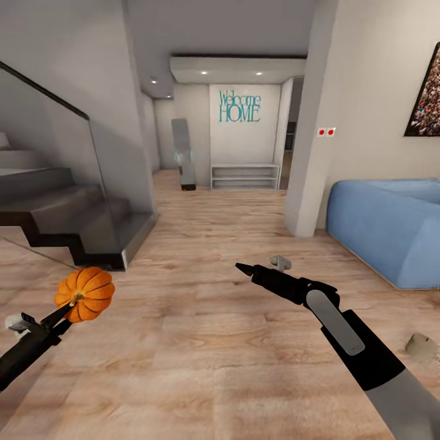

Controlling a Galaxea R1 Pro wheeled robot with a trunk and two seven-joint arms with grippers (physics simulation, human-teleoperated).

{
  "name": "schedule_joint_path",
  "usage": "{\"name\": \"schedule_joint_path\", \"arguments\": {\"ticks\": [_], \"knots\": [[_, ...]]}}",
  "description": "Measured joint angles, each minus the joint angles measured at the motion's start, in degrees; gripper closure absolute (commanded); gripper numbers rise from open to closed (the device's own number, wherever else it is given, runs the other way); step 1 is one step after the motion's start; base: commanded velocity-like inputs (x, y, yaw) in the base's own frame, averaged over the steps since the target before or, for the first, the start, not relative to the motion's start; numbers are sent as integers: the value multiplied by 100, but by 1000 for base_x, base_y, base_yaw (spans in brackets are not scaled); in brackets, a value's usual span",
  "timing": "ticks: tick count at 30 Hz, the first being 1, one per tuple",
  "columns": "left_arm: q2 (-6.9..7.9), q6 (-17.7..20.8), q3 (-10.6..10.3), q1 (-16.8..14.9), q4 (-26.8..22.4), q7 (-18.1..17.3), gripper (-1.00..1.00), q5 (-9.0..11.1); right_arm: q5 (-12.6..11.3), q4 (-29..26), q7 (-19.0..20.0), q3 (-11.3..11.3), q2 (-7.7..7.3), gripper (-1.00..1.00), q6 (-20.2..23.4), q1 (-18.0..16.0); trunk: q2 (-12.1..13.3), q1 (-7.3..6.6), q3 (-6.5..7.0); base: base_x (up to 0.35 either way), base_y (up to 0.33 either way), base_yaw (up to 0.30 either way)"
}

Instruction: Place each of the two pumpkins and all three candles from the living room inside a cabinet in the living room (use any cabinet), then make sure every cabinet is closed, and position the cauldron so it is next to a table in the living room.

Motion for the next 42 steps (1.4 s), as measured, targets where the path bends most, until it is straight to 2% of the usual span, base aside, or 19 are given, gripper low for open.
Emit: {"name": "schedule_joint_path", "arguments": {"ticks": [33, 42], "knots": [[0, 0, 7, 0, 0, -9, 100, -1, -5, 120, 0, -3, 0, -100, 0, 0, 0, 0, 0, 336, 118, -282], [0, 0, 9, 0, 1, -9, 100, 14, -5, 130, -4, -3, 0, -100, 1, 0, 0, 2, 0, 206, 23, -282]]}}
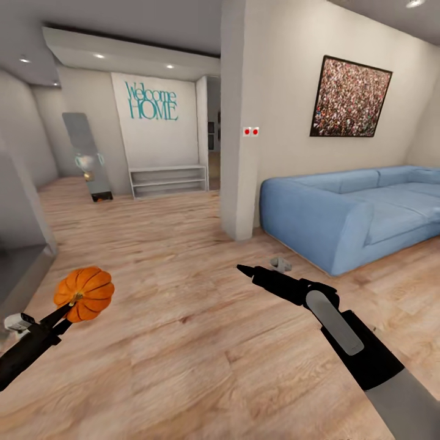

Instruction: Place each of the two pumpkins and all three candles from the living room inside a cabinet in the living room (use any cabinet), then make sure every cabinet is closed, and position the cauldron so it is next to a table in the living room.

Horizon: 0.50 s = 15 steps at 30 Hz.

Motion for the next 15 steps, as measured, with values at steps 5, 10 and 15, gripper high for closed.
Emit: {"name": "schedule_joint_path", "arguments": {"ticks": [5, 10, 15], "knots": [[0, 0, 0, 0, 0, 0, 100, -4, 0, 1, -5, 0, 0, -100, 0, 0, 0, 1, 0, 35, 1, -282], [0, 0, 0, 0, 0, 0, 100, -4, 0, 1, -5, 0, 0, -100, 0, 0, 0, 1, 0, 2, 0, -282], [0, 0, 0, 0, 0, 0, 100, 2, 0, 1, -5, 0, 0, -100, 0, 0, 0, 1, 0, 3, 0, -282]]}}
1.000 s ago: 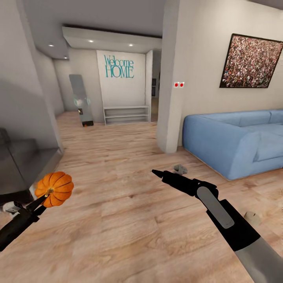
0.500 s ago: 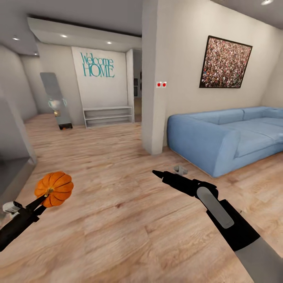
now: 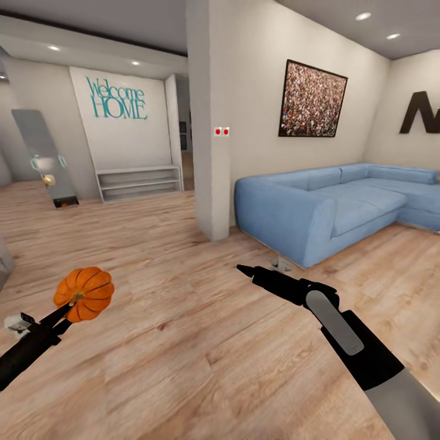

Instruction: Place each of the two pumpkins and all three candles from the living room inside a cabinet in the living room (use any cabinet), then make sure every cabinet is closed, and position the cauldron so it is next to a table in the living room.

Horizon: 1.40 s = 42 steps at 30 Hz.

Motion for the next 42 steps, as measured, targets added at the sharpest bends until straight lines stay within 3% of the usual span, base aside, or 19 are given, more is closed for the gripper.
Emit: {"name": "schedule_joint_path", "arguments": {"ticks": [19, 42], "knots": [[0, 0, 0, 0, -2, 2, 100, -16, 1, 2, 1, 0, 0, -100, -1, 0, 0, -3, 0, 248, 149, -270], [1, 0, 1, 2, -3, 5, 100, -14, 1, 2, 1, 1, 1, -100, -1, -1, 0, -3, 0, 311, 140, -7]]}}
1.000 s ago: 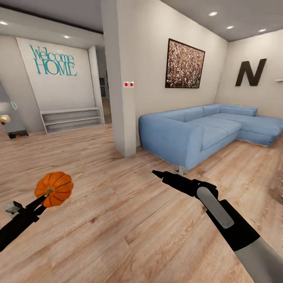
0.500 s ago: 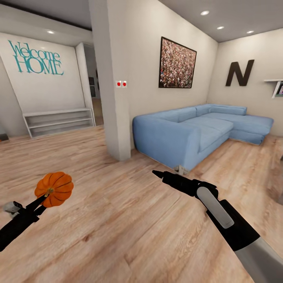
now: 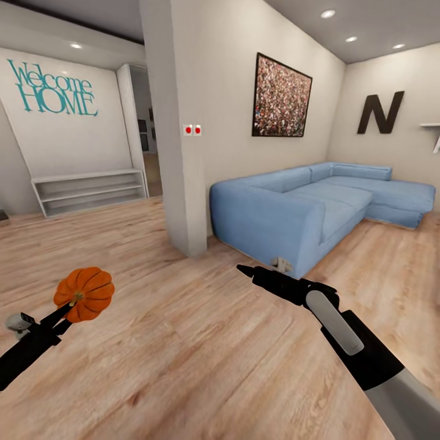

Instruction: Place each of the two pumpkins and all three candles from the living room inside a cabinet in the living room (use any cabinet), then make sure every cabinet is closed, and position the cauldron so it is next to a table in the living room.

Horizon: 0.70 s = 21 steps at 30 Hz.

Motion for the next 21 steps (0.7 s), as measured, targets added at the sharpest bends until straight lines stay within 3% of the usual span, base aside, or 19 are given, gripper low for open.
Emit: {"name": "schedule_joint_path", "arguments": {"ticks": [8, 21], "knots": [[-1, 0, -3, -1, 2, -4, 100, 1, 0, 3, -1, -1, -1, -100, 1, 1, 0, 1, 0, 289, 8, -65], [-1, 0, -1, -2, 3, -5, 100, 18, -6, 117, 3, -2, -1, -100, 1, 1, 0, 4, 0, 14, 0, -283]]}}
